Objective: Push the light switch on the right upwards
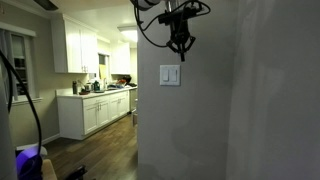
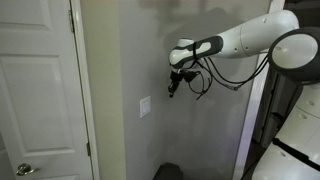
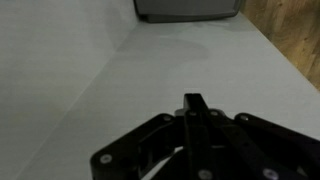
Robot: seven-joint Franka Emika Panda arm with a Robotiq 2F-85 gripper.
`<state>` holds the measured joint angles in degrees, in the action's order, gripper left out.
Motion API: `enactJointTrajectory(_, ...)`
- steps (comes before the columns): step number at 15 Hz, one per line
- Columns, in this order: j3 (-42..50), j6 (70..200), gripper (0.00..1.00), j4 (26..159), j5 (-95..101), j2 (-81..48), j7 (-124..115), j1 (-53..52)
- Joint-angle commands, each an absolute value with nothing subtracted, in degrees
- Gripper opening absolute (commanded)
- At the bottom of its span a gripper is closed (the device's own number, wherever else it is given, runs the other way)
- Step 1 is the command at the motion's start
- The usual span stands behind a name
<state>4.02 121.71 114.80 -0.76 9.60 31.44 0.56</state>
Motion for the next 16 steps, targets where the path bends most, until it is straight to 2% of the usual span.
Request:
enactJointTrajectory(1, 4.2, 121.5, 0.01, 114.6, -0.7, 9.6, 31.4, 0.3)
enactJointTrajectory(16, 1.2, 140.8, 0.0, 122.2, -7.7, 6.2, 31.9, -4.3)
